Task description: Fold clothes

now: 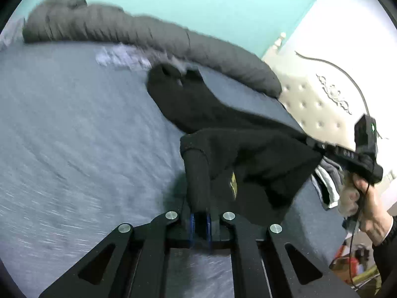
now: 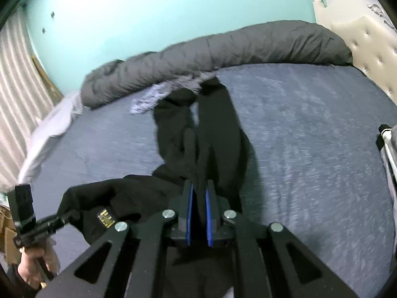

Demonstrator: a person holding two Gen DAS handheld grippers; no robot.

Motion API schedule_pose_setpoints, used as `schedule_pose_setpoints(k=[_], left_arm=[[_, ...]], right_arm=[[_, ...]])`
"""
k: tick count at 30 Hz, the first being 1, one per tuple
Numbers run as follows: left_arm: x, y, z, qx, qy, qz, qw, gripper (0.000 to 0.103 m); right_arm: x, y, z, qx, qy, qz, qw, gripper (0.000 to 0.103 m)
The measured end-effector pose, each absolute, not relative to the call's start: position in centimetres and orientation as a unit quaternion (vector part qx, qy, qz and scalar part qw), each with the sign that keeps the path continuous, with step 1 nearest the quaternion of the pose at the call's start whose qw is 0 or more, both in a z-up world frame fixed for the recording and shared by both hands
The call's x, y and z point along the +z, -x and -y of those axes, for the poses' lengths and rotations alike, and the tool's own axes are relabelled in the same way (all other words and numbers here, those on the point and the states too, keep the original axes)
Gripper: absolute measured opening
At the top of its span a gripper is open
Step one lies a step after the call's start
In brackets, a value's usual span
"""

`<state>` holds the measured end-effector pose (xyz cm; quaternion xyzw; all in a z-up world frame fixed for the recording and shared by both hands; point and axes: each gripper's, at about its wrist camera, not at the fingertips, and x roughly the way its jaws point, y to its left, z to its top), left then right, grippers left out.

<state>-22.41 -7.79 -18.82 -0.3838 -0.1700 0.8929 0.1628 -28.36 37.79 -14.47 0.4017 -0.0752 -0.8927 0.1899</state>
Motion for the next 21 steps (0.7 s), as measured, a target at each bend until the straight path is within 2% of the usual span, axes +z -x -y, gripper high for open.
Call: schedule_pose_setpoints(k=[4, 10, 15, 21], left_arm=[[-13.5, 19.8, 11.6, 0.912, 0.365, 0.136, 0.129, 0.006], [-9.6, 16.5, 16.1, 0.925, 0.359, 0.102, 0.077, 0.006], [-9.7, 15.2, 18.7, 0.922, 0.371, 0.099, 0.044, 0.006], [-13.7, 15.4, 19.4, 0.91, 0.402, 0.099, 0.036, 0.006]], right_arm=[[-12.5, 24.6, -35.6, -0.889, -0.391, 0.088, 0.223, 0.008], [-11.9, 18.3, -30.9, -0.865, -0.394, 0.105, 0.293, 0.008], [-15.9, 15.3, -26.4, -0.823, -0.436, 0.127, 0.34, 0.008], [-21.1, 16.0, -25.3, -0.785, -0.499, 0.143, 0.338, 0.014]])
